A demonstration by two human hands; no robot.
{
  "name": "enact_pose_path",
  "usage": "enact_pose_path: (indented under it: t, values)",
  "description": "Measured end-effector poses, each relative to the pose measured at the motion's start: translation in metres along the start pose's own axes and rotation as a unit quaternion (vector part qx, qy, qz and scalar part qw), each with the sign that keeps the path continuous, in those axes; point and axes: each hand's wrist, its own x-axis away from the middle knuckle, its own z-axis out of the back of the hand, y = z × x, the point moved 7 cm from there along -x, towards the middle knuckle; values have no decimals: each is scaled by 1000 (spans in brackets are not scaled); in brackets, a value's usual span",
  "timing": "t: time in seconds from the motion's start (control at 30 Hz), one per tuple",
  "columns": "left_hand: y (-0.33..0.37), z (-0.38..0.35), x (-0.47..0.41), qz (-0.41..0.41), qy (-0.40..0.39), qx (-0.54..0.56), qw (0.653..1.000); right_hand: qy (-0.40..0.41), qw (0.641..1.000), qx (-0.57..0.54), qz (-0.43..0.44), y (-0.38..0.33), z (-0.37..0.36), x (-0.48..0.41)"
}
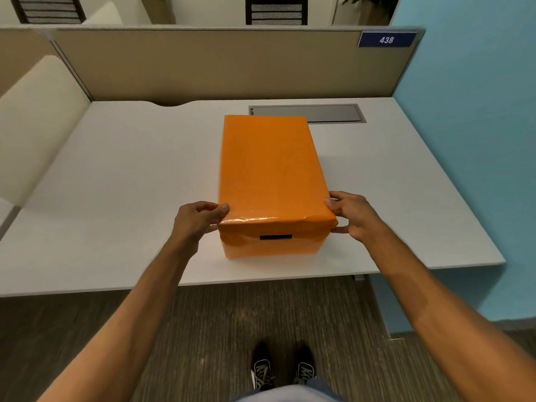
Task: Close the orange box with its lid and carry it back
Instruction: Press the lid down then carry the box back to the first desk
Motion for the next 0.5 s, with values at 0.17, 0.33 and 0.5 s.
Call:
enact_pose_path:
  t: [0.17,0.33,0.5]
  values:
    - [-7,0,0,6,7,-5,1000,0,1000,18,15,1,-3,-2]
    - [-13,-1,-3,1,13,-10,1000,2,999,36,23,2,-4,-5]
    - [-19,-2,-5,-15,5,-19,1000,-2,999,27,19,10,-5,-7]
